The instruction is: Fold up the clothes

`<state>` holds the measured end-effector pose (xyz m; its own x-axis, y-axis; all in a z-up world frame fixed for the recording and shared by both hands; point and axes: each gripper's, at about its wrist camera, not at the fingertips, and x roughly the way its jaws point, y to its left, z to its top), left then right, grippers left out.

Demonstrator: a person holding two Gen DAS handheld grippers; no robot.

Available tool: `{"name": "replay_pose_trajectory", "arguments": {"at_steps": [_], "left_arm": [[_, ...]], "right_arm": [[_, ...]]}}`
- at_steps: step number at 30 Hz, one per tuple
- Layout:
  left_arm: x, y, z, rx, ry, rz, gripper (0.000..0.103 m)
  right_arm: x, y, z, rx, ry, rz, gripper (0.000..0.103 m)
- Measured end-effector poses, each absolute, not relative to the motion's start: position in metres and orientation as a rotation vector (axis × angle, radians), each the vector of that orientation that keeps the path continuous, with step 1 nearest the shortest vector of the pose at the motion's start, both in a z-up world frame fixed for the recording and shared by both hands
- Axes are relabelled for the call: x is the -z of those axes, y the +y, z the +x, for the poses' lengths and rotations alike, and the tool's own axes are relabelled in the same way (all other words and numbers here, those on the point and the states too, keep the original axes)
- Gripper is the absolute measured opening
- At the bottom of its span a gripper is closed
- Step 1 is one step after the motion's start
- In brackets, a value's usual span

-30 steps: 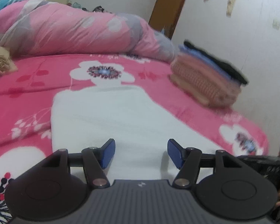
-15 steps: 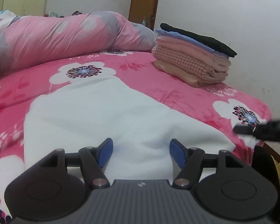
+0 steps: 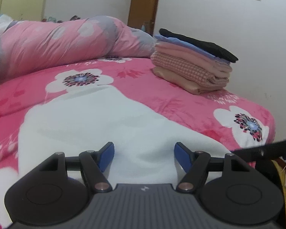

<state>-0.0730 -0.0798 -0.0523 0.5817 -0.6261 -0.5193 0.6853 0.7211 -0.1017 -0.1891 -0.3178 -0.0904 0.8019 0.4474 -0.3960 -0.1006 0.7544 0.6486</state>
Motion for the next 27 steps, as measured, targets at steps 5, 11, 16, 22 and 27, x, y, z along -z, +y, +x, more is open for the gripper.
{"name": "replay_pose_trajectory", "arguments": {"at_steps": [5,11,16,22,27], "left_arm": [[0.052,-0.091,-0.070,0.773,0.549,0.145,0.071],[0.052,-0.100,-0.069,0.768,0.546,0.169,0.072],[0.053,-0.109,-0.071,0.748,0.543,0.196,0.072],[0.050,-0.123,-0.076,0.747,0.533,0.234,0.072],[0.045,-0.135,-0.081,0.750,0.523,0.252,0.071]], "right_arm": [[0.094,-0.314,-0.181,-0.316,0.600,0.661,0.046],[0.097,-0.315,-0.172,-0.327,0.589,0.683,0.028],[0.104,-0.314,-0.172,-0.312,0.556,0.708,0.008],[0.109,-0.320,-0.188,-0.330,0.451,0.778,0.006],[0.108,-0.328,-0.197,-0.352,0.403,0.794,0.006]]}}
